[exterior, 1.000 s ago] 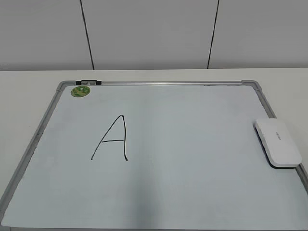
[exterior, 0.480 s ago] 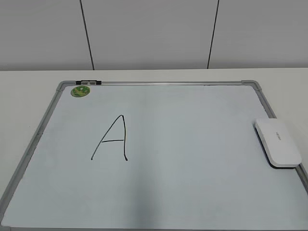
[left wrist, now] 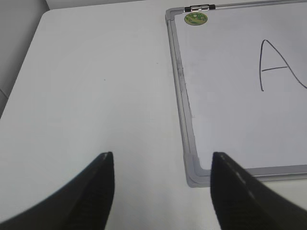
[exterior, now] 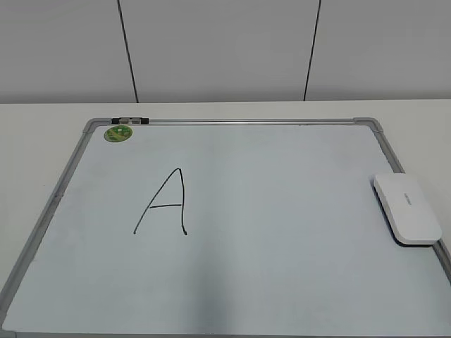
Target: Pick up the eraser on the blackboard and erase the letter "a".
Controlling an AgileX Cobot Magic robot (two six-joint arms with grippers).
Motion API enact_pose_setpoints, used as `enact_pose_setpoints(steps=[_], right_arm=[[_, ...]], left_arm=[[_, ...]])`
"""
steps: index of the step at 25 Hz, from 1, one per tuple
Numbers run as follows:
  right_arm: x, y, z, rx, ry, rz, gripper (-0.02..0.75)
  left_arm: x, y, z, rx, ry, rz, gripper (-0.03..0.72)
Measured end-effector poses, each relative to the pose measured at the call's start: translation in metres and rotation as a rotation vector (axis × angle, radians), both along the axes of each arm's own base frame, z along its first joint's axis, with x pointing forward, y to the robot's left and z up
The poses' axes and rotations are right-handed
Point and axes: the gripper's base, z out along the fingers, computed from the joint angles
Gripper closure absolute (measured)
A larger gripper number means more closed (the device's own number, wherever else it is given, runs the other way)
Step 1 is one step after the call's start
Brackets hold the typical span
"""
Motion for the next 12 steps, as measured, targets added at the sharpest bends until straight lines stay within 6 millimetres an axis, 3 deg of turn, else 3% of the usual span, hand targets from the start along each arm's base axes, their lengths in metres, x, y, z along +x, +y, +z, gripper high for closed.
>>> enact_pose_setpoints(steps=[12], right_arm=[[0.0000, 0.0000, 0.0000, 0.000, 0.000, 0.000, 0.164]], left_arm=[[0.0000, 0.0000, 0.0000, 0.001, 0.000, -0.001, 0.245]])
